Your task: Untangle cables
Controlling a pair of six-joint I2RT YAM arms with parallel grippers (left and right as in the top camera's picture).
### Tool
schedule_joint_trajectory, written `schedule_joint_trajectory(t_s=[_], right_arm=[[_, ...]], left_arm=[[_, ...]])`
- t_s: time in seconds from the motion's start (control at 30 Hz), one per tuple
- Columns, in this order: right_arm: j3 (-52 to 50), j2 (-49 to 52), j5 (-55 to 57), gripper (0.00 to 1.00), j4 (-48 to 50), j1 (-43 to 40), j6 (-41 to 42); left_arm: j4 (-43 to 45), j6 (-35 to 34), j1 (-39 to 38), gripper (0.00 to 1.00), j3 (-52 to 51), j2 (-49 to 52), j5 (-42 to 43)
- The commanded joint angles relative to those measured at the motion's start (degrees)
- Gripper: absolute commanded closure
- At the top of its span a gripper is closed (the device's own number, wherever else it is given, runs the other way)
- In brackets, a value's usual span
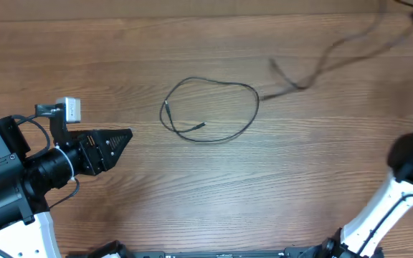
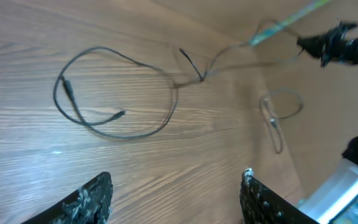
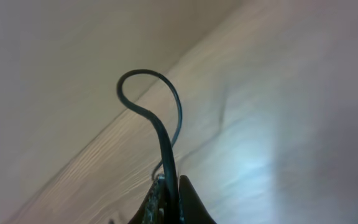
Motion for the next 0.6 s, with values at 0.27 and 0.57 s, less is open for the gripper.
schedule_joint_trajectory(t_s=[0.27,0.57], right_arm=[[1.8,-2.8,-2.5,0.65,-0.3,-24.2,1.4],[1.8,-3.6,-24.8,0.00,0.7,-26.2,-4.0]], left_arm=[[1.2,1.3,0.2,0.37,0.1,0.2,3.9],[1.4,1.1,-1.3,0.36,0.1,0.2,3.9]])
